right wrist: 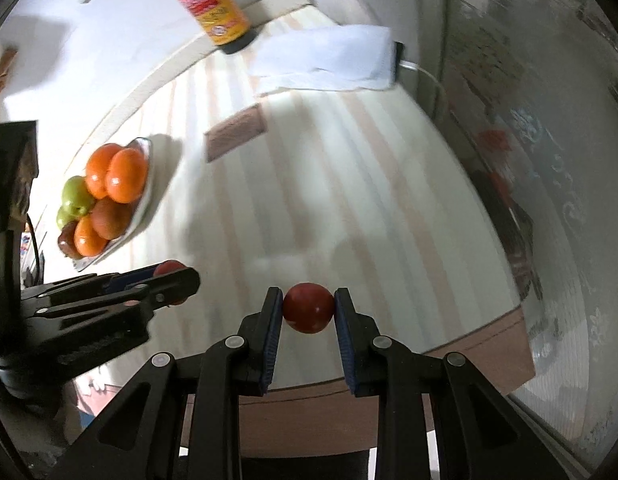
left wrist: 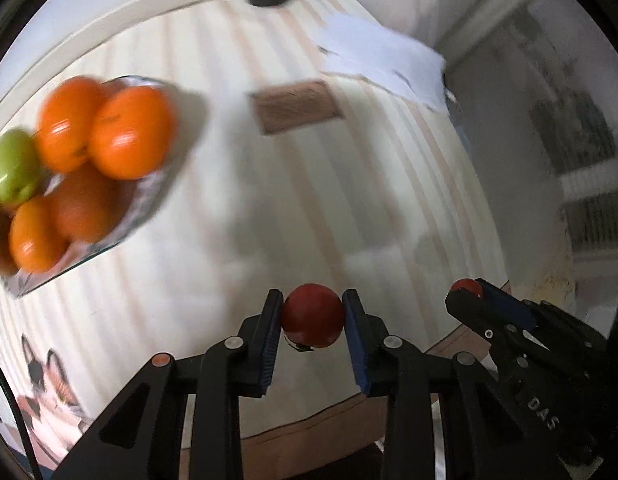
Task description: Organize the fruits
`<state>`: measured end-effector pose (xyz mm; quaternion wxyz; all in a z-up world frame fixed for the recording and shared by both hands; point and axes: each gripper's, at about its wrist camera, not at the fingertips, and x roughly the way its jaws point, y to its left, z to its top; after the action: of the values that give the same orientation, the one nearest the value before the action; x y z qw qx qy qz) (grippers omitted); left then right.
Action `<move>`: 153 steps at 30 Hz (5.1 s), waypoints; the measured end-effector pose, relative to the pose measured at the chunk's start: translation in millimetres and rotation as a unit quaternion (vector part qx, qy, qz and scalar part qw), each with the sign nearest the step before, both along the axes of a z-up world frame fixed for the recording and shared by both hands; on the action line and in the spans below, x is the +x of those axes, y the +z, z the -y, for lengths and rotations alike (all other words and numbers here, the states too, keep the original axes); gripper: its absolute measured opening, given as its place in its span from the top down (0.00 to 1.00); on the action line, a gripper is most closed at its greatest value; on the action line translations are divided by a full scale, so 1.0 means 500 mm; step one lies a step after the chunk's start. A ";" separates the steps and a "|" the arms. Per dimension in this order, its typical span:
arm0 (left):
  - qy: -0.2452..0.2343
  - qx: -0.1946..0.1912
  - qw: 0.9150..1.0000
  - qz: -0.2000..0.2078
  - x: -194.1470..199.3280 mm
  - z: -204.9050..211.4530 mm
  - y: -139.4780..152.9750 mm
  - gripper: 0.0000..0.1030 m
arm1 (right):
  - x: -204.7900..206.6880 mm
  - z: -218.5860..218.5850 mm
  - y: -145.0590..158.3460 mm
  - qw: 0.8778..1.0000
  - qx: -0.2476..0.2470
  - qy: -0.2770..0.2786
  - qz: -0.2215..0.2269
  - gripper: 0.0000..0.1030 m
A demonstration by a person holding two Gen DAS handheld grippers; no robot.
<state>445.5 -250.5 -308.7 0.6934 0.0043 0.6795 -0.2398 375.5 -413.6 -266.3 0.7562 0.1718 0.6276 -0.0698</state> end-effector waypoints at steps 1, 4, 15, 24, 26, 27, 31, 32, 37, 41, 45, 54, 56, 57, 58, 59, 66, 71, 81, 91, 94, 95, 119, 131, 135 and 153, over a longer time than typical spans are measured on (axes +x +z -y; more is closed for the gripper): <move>0.012 -0.005 1.000 0.000 -0.003 -0.020 0.007 0.73 | 0.005 -0.010 0.004 1.000 0.002 0.005 0.002 0.72; 0.059 -0.017 0.998 0.005 0.007 -0.104 0.030 0.73 | 0.027 -0.054 0.011 0.999 0.014 0.027 0.007 0.72; 0.258 -0.048 0.965 -0.013 0.045 -0.418 0.022 0.73 | 0.152 -0.311 0.004 0.988 0.078 0.126 0.035 0.72; 0.334 -0.112 0.935 -0.046 0.088 -0.539 -0.042 0.73 | 0.227 -0.470 -0.062 0.983 0.072 0.160 0.062 0.72; 0.342 -0.128 0.929 -0.056 0.092 -0.549 -0.055 0.73 | 0.234 -0.481 -0.076 0.982 0.061 0.166 0.066 0.72; 0.344 -0.133 0.928 -0.060 0.095 -0.552 -0.061 0.73 | 0.238 -0.488 -0.084 0.982 0.054 0.170 0.068 0.72; 0.347 -0.142 0.925 -0.065 0.103 -0.551 -0.069 0.73 | 0.244 -0.496 -0.102 0.980 0.035 0.181 0.076 0.72; 0.347 -0.145 0.924 -0.066 0.105 -0.550 -0.071 0.73 | 0.244 -0.497 -0.103 0.980 0.032 0.182 0.078 0.72; 0.343 -0.145 0.925 -0.070 0.116 -0.542 -0.077 0.73 | 0.252 -0.512 -0.108 0.977 0.017 0.194 0.090 0.72; 0.341 -0.143 0.927 -0.068 0.120 -0.539 -0.077 0.73 | 0.248 -0.515 -0.103 0.974 0.006 0.204 0.099 0.72; 0.340 -0.139 0.927 -0.075 0.125 -0.535 -0.084 0.72 | 0.248 -0.520 -0.106 0.972 0.001 0.209 0.103 0.72; 0.341 -0.119 0.930 -0.070 0.130 -0.535 -0.074 0.69 | 0.235 -0.545 -0.099 0.967 -0.001 0.228 0.111 0.44; 0.340 -0.116 0.931 -0.064 0.130 -0.538 -0.065 0.69 | 0.232 -0.551 -0.092 0.967 -0.001 0.229 0.116 0.33; 0.339 -0.115 0.932 -0.061 0.129 -0.541 -0.060 0.69 | 0.230 -0.552 -0.088 0.967 0.000 0.228 0.118 0.30; 0.338 -0.112 0.933 -0.055 0.129 -0.543 -0.053 0.69 | 0.228 -0.551 -0.081 0.967 -0.001 0.226 0.122 0.21; 0.336 -0.107 0.935 -0.049 0.128 -0.543 -0.047 0.64 | 0.225 -0.549 -0.073 0.967 -0.006 0.223 0.126 0.17; 0.299 -0.014 0.954 0.020 0.116 -0.537 0.018 0.13 | 0.225 -0.510 -0.014 0.974 -0.049 0.187 0.118 0.09; 0.267 0.074 0.957 0.081 0.086 -0.524 0.054 0.08 | 0.226 -0.462 0.014 0.980 -0.077 0.160 0.089 0.08; 0.275 0.115 0.946 0.129 0.033 -0.518 0.121 0.08 | 0.203 -0.415 0.091 0.978 -0.092 0.160 0.095 0.07; 0.268 0.120 0.935 0.201 -0.085 -0.506 0.271 0.08 | 0.121 -0.426 0.225 0.970 -0.095 0.177 0.135 0.07; 0.265 0.109 0.933 0.219 -0.138 -0.512 0.320 0.08 | 0.074 -0.432 0.278 0.967 -0.101 0.176 0.151 0.07; 0.263 0.105 0.933 0.224 -0.152 -0.514 0.334 0.08 | 0.051 -0.436 0.300 0.967 -0.102 0.174 0.157 0.06; 0.238 0.056 0.919 0.311 -0.503 -0.529 0.576 0.08 | -0.385 -0.471 0.621 0.952 -0.109 0.146 0.245 0.03; 0.253 0.066 0.917 0.303 -0.473 -0.493 0.565 0.02 | -0.352 -0.436 0.624 0.950 -0.096 0.166 0.247 0.03; 0.258 0.080 0.915 0.301 -0.430 -0.492 0.554 0.00 | -0.304 -0.436 0.607 0.950 -0.098 0.171 0.240 0.03; 0.260 0.113 0.926 0.251 -0.293 -0.497 0.457 0.00 | -0.112 -0.448 0.472 0.963 -0.109 0.175 0.172 0.03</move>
<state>299.0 -2.1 -80.0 0.8741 -0.0343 0.4832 0.0358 319.5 -189.7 -30.4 0.8673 -0.0148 0.4969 0.0262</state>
